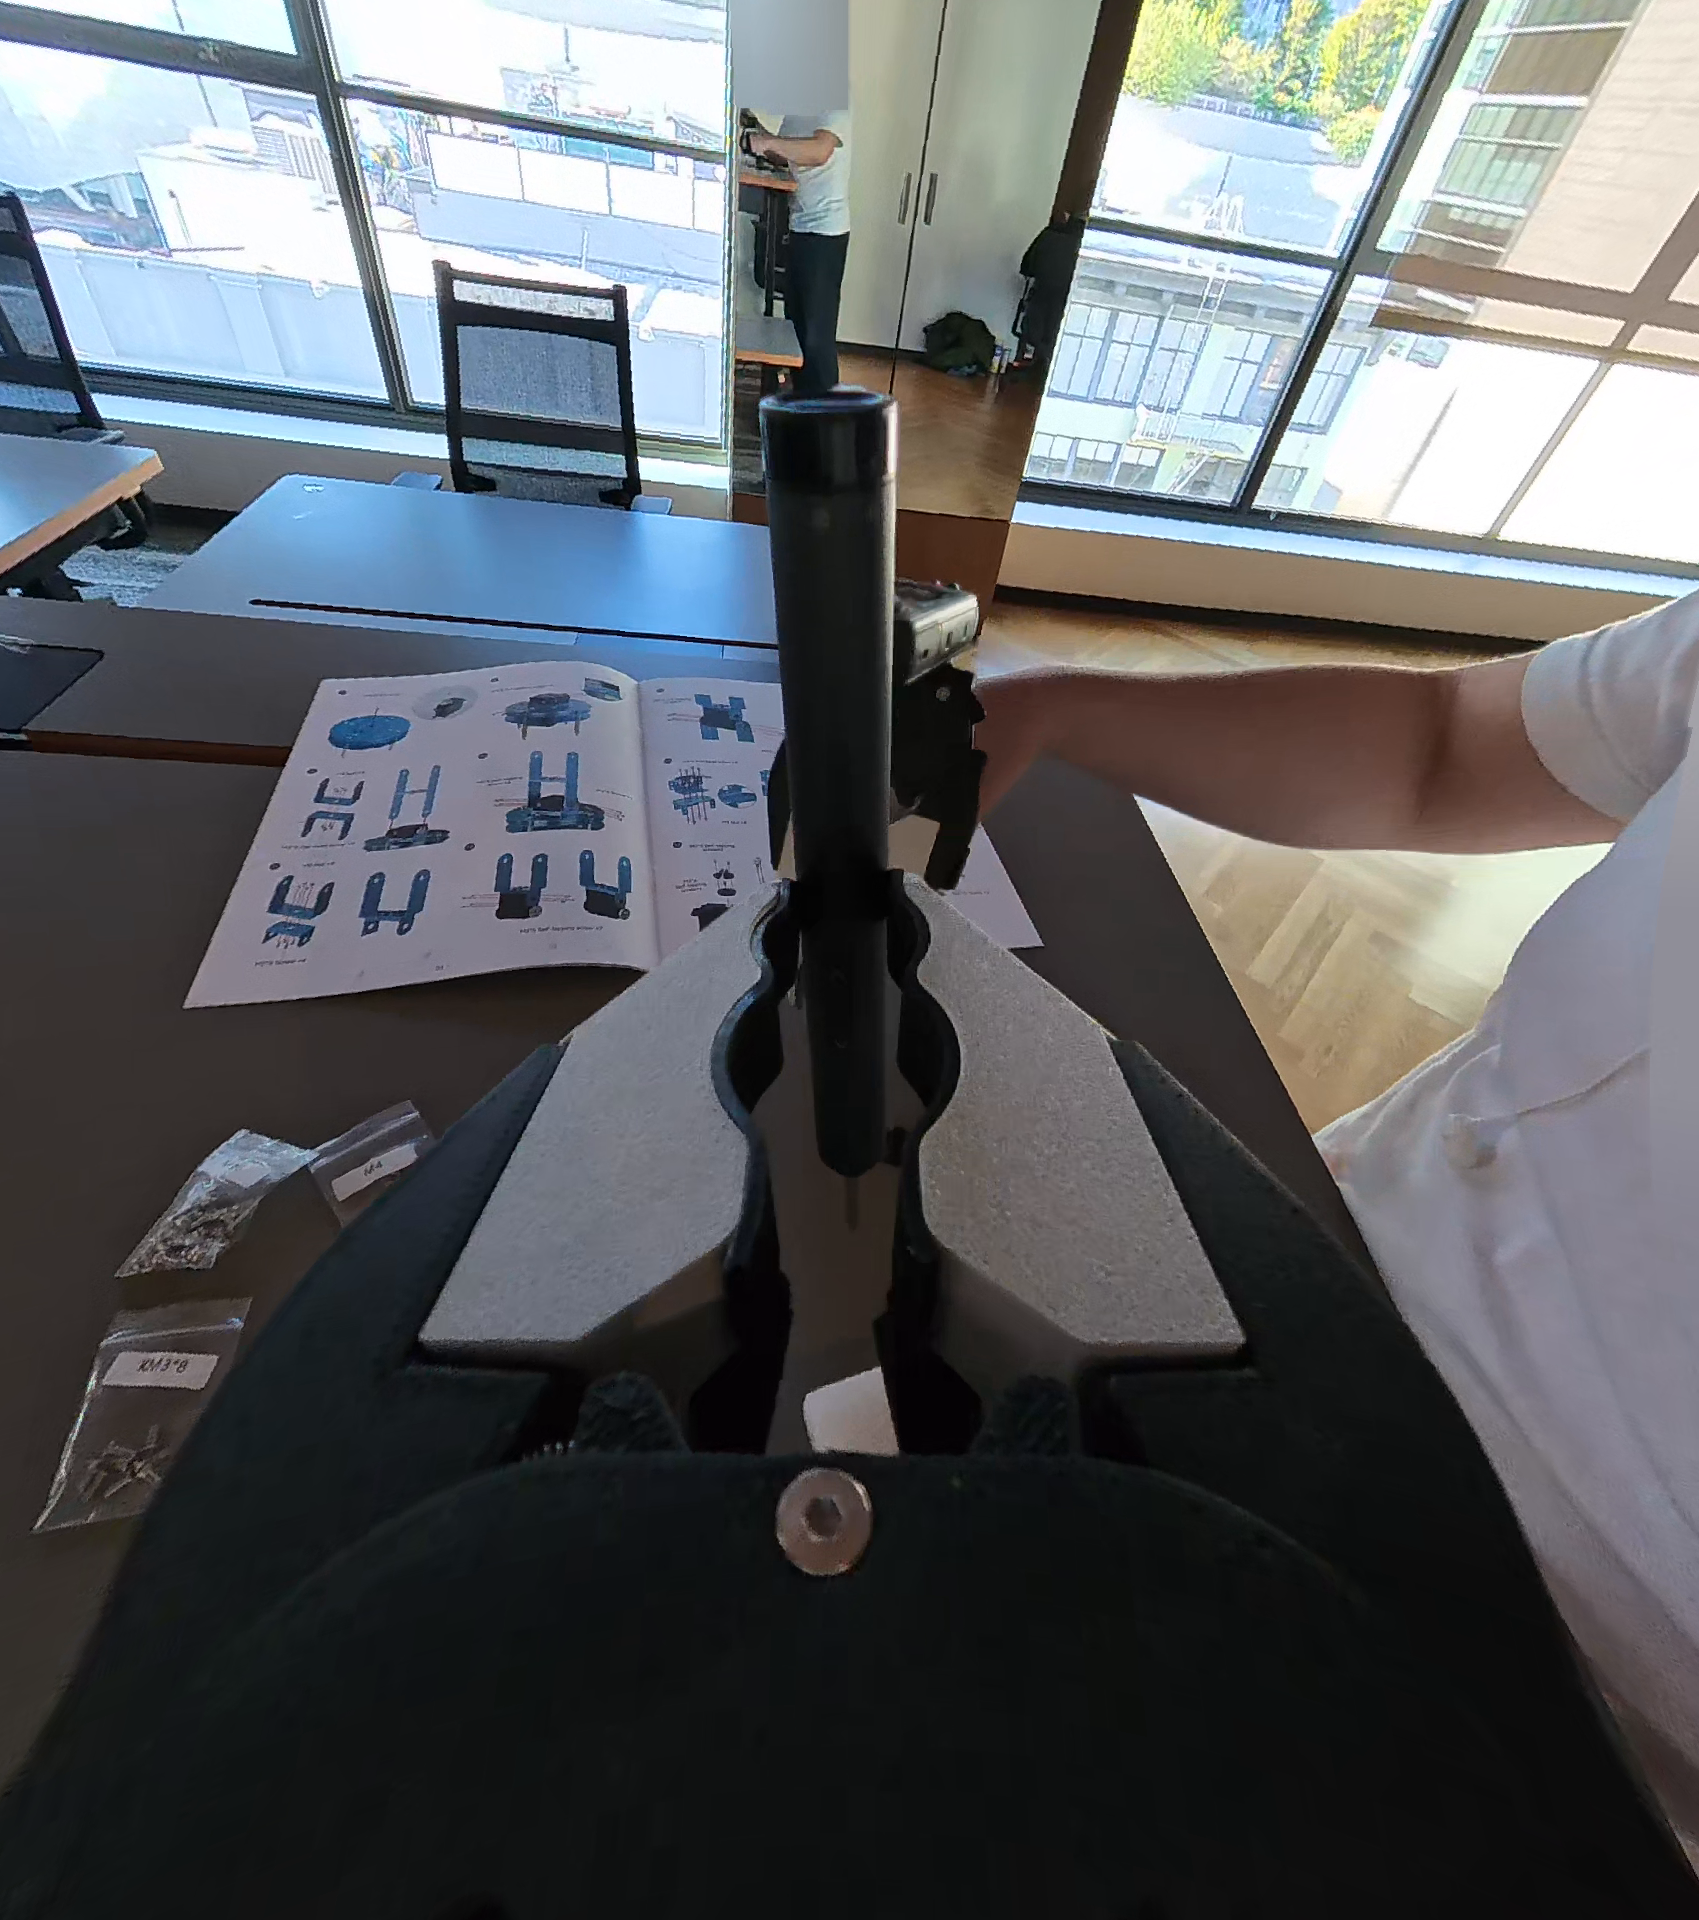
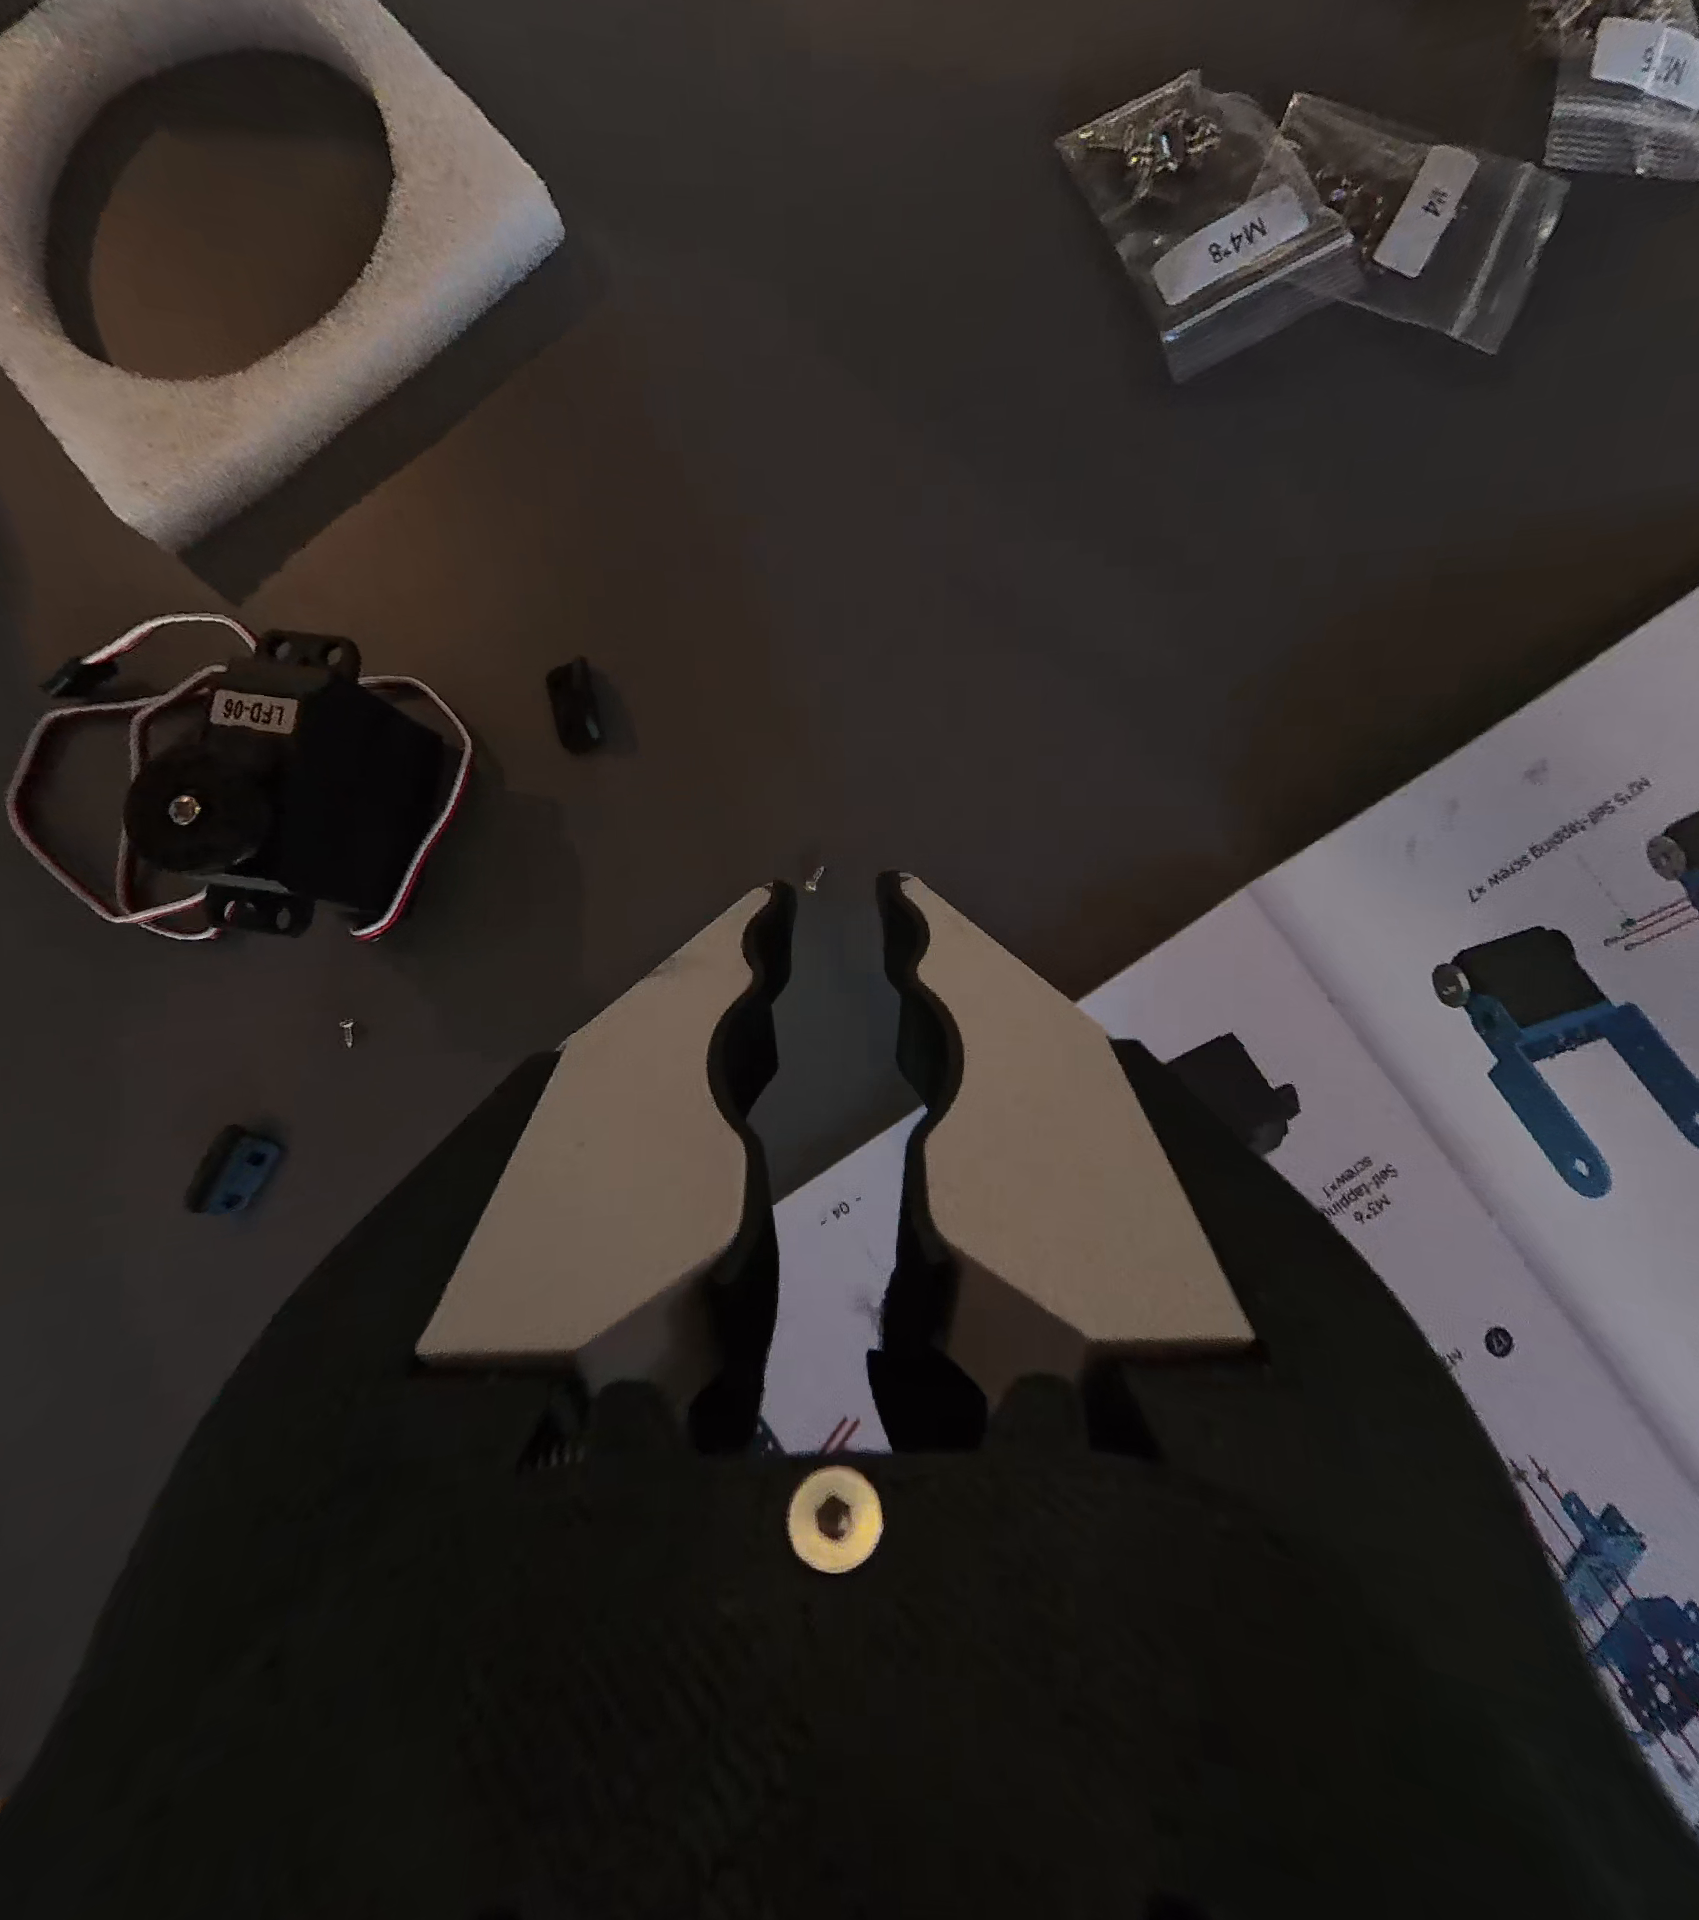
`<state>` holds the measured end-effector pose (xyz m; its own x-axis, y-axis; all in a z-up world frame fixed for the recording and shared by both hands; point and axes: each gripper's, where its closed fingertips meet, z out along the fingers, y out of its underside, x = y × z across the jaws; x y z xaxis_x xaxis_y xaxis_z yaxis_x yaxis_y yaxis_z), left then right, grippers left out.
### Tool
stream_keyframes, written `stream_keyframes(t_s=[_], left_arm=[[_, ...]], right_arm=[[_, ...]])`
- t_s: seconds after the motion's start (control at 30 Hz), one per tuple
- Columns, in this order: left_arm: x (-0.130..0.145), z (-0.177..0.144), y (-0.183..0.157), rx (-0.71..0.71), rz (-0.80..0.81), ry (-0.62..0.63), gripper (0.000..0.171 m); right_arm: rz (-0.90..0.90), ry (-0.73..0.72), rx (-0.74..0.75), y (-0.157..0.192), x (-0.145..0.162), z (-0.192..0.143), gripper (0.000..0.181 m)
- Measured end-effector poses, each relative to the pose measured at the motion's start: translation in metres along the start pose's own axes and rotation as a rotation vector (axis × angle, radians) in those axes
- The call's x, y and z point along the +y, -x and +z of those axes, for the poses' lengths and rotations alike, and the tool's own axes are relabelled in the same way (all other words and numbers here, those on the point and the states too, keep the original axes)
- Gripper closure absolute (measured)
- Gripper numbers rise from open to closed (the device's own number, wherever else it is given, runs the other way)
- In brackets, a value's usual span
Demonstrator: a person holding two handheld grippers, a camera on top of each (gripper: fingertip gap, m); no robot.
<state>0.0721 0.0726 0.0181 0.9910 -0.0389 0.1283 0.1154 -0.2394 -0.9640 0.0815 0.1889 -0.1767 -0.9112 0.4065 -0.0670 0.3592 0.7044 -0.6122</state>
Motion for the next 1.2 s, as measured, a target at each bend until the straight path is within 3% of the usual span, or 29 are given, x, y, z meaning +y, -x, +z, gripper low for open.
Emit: stream_keyframes(t_s=[0.3, 0.67, 0.73, 0.8, 0.87, 0.9, 1.03, 1.2], left_arm=[[0.005, 0.002, 0.001, 0.000, -0.011, -0.004, 0.157], [0.007, 0.005, 0.004, 0.003, -0.017, -0.016, 0.157], [0.006, 0.004, 0.005, -0.003, -0.016, -0.016, 0.156], [0.004, 0.001, 0.007, -0.016, -0.013, -0.020, 0.156], [0.004, -0.001, 0.011, -0.037, -0.011, -0.026, 0.157], [0.004, -0.003, 0.013, -0.049, -0.012, -0.030, 0.157], [0.006, -0.010, 0.018, -0.079, -0.026, -0.036, 0.157], [0.007, -0.018, 0.017, -0.104, -0.023, -0.054, 0.157]], right_arm=[[0.021, 0.036, -0.011, 0.003, 0.006, 0.014, 0.170], [0.024, -0.030, 0.011, 0.003, 0.001, 0.012, 0.179], [0.003, -0.089, 0.000, 0.016, -0.021, 0.004, 0.179], [-0.076, -0.168, -0.026, 0.046, -0.064, 0.001, 0.179], [-0.170, -0.221, -0.113, 0.090, -0.107, 0.016, 0.179], [-0.229, -0.180, -0.139, 0.108, -0.116, 0.031, 0.179], [-0.402, 0.015, -0.170, 0.135, -0.115, 0.087, 0.178], [-0.421, 0.094, -0.214, 0.141, -0.107, 0.106, 0.177]])
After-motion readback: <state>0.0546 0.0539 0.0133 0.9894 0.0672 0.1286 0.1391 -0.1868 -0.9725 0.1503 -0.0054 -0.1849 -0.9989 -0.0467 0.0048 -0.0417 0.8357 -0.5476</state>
